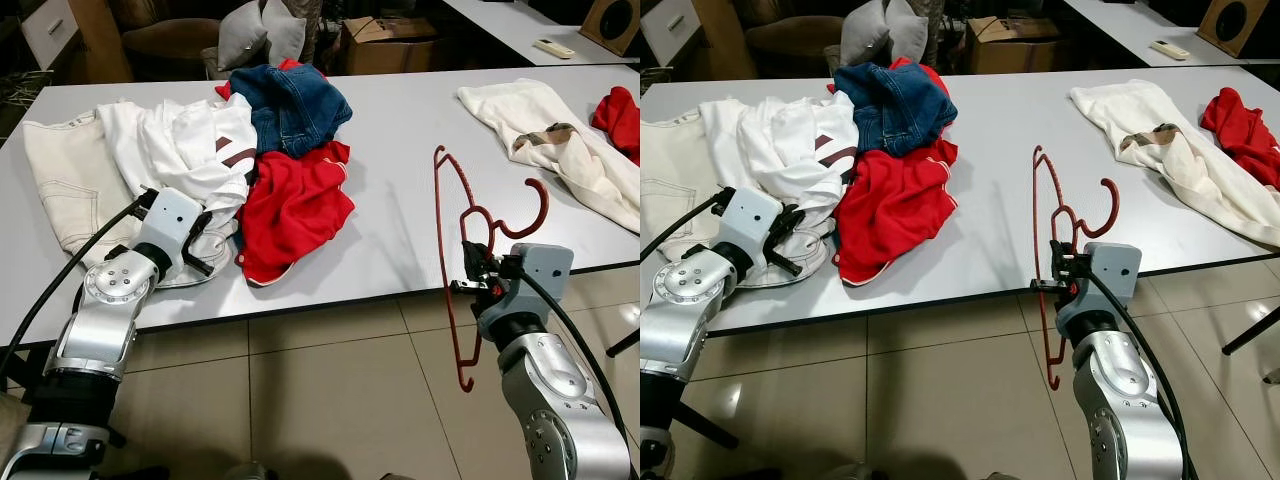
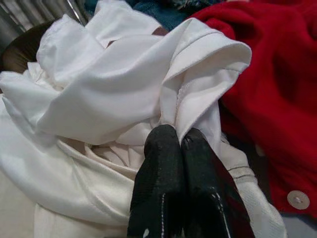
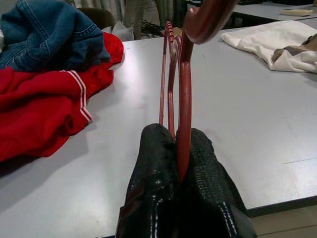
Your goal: Hang hanger
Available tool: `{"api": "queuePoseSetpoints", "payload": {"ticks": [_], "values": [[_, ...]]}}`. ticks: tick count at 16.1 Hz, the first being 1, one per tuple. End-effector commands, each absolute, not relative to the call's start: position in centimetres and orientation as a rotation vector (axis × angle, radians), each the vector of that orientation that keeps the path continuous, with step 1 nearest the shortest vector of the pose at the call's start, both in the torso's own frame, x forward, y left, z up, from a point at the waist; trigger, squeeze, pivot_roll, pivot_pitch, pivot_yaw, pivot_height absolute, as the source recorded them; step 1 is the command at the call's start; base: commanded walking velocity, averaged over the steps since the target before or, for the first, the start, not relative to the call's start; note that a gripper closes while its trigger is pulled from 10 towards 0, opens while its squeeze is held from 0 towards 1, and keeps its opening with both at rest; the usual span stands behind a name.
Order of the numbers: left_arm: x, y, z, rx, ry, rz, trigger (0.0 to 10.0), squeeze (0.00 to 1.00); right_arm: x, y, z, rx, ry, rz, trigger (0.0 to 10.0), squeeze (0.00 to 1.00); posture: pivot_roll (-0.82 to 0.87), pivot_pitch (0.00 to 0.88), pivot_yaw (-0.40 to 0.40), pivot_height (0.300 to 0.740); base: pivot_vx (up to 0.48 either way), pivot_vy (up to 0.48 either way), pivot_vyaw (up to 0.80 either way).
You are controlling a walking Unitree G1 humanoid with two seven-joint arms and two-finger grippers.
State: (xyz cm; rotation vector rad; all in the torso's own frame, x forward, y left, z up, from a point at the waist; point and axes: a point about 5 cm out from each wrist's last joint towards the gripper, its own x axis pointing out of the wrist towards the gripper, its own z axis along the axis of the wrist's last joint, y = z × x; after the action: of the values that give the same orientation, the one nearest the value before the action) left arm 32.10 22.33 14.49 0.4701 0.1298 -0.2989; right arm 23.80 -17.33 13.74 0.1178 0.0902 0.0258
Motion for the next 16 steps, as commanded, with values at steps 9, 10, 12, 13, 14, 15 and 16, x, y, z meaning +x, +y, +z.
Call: {"api": "queuePoseSetpoints", "payload": {"ticks": [9,10,12,13,14,15,16], "values": [[32.9,21.1,15.7,0.337,0.083,-0.3,0.0,0.0,24.0,-17.1,13.9,0.114,0.078,0.035,10.0,0.0,0.01,0.014,-0.001,0.74,0.0,0.0,0.0],[33.2,20.9,16.0,0.32,0.075,-0.3,0.0,0.0,24.0,-17.1,13.9,0.113,0.077,0.034,10.0,0.0,0.01,0.014,-0.001,0.74,0.0,0.0,0.0],[34.2,19.6,16.7,0.284,0.054,-0.3,0.0,0.0,24.1,-17.2,13.9,0.111,0.076,0.029,10.0,0.0,0.01,0.005,-0.002,0.74,0.0,0.0,0.0],[35.0,18.0,17.3,0.259,0.034,-0.337,0.0,0.0,24.2,-17.2,13.9,0.11,0.075,0.026,10.0,0.0,0.01,0.003,-0.001,0.74,0.0,0.0,0.0],[36.1,16.5,18.8,0.197,-0.01,-0.362,0.0,0.0,24.2,-17.2,13.9,0.109,0.072,0.026,10.0,0.0,0.0,0.001,0.0,0.74,0.0,0.0,0.0],[37.1,15.7,20.6,0.156,-0.059,-0.366,0.0,0.0,24.3,-17.3,14.0,0.105,0.068,0.024,10.0,0.0,0.0,0.0,0.003,0.74,0.0,0.0,0.0],[37.8,15.2,22.2,0.134,-0.107,-0.374,0.0,0.0,24.3,-17.4,14.1,0.102,0.065,0.019,10.0,0.0,0.0,0.0,0.007,0.74,0.0,0.0,0.0]]}}
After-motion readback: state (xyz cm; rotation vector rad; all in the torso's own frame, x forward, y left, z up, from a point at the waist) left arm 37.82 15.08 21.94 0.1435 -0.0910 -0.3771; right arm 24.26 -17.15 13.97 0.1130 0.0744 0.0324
